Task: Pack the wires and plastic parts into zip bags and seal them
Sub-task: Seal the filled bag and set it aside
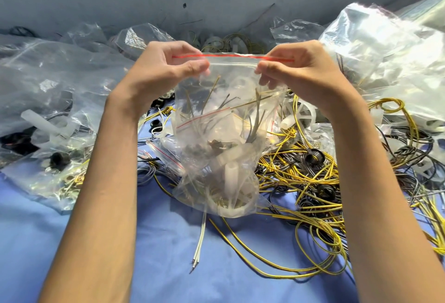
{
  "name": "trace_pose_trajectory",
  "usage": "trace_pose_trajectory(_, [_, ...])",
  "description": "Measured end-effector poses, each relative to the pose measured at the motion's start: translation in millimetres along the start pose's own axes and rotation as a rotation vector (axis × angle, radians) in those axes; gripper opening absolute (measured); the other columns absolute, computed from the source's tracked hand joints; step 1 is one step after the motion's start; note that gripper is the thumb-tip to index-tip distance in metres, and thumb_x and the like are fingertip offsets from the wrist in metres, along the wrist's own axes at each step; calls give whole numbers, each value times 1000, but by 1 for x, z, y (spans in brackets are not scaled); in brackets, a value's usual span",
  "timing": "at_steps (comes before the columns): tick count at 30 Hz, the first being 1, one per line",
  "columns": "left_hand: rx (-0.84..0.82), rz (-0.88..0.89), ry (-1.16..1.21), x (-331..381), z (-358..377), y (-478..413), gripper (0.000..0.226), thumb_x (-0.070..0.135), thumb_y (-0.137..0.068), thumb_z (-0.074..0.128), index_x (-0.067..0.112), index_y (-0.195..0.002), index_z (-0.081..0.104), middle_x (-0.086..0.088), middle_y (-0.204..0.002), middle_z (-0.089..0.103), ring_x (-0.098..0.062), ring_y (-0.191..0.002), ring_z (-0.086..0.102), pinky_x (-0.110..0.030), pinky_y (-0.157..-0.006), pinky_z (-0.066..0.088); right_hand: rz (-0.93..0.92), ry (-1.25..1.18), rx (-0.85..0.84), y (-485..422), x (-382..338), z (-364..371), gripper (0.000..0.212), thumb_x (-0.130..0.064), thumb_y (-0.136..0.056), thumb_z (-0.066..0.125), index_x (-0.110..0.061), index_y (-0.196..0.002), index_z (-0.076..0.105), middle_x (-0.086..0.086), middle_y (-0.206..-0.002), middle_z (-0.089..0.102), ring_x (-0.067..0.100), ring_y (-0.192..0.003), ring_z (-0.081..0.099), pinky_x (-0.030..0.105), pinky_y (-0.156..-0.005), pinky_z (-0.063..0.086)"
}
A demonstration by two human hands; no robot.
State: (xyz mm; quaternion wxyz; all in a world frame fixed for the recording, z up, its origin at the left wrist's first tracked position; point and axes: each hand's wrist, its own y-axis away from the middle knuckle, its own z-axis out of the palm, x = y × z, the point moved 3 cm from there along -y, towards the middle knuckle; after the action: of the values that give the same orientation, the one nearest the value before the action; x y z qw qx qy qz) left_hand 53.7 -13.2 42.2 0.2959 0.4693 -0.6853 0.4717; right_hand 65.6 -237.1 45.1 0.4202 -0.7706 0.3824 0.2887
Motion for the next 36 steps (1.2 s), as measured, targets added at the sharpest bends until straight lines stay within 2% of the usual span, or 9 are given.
trace_pose_trajectory(4, [-16, 14, -73, 1, 0, 1, 4, 16, -86, 68, 16, -82, 70, 11, -74, 73, -8, -79, 64, -26, -89, 50, -19, 46, 28, 0, 0, -1, 9, -7, -88, 62, -3, -85, 69, 1, -66, 66, 2, -55, 55, 16, -59, 46])
trace_pose_trajectory(10, [12, 55, -134, 8, 0, 2, 10, 5, -82, 70, 14, -83, 68, 16, -66, 71, 1, -71, 66, -13, -77, 50, -12, 114, 26, -1, -3, -1, 10, -11, -85, 64, -4, -82, 70, 2, -66, 67, 3, -55, 55, 23, -60, 46])
trace_pose_trajectory(13, [-28, 45, -248, 14, -2, 3, 7, 12, -82, 72, 15, -88, 71, 11, -77, 73, 1, -77, 65, -14, -80, 50, 6, 104, -11, -1, -3, -1, 9, -14, -87, 65, -8, -88, 72, 2, -72, 70, 4, -59, 58, 24, -64, 48])
trace_pose_trajectory(16, [-77, 73, -425, 22, 2, 2, 7, 22, -84, 71, 21, -91, 72, 12, -85, 71, 10, -76, 60, -4, -75, 44, -21, 123, -25, -1, -6, 2, 11, -11, -88, 64, -4, -90, 72, 1, -73, 70, 0, -57, 58, 15, -60, 46])
trace_pose_trajectory(20, [-55, 129, -493, 32, 10, 1, 5, 23, -84, 70, 20, -89, 72, 3, -85, 71, 0, -79, 61, -17, -81, 47, -43, 134, 27, 0, -10, 2, 8, -4, -85, 62, -4, -83, 70, 4, -67, 66, -2, -53, 55, 13, -57, 44])
trace_pose_trajectory(24, [-72, 140, -508, 36, 12, 1, 4, 21, -83, 71, 24, -86, 70, 6, -79, 68, 5, -66, 56, -8, -67, 42, -46, 198, 57, 1, -13, 0, 10, -5, -83, 62, -9, -80, 70, 2, -64, 65, -2, -51, 53, 13, -55, 42])
trace_pose_trajectory(28, [-89, 159, -541, 42, 14, 2, 9, 19, -81, 73, 27, -83, 69, 4, -75, 67, 1, -61, 52, -18, -67, 46, -114, 377, 30, 0, -25, 1, 11, -17, -86, 65, -12, -88, 74, 4, -73, 68, 3, -66, 57, 15, -65, 44])
trace_pose_trajectory(32, [-93, 190, -602, 50, 20, 3, 6, 18, -80, 72, 22, -85, 72, -2, -77, 69, -11, -69, 58, -28, -71, 49, -188, 451, 42, -2, -35, 4, 11, -19, -85, 67, -14, -89, 76, -5, -68, 61, 2, -71, 53, 5, -63, 36])
trace_pose_trajectory(36, [-63, 206, -629, 53, 25, 3, 11, 16, -78, 73, 26, -81, 71, -4, -76, 69, -20, -75, 63, -37, -75, 53, -204, 467, 72, -2, -35, 8, 10, -13, -84, 66, -8, -87, 74, -3, -67, 58, 6, -61, 51, 6, -61, 37])
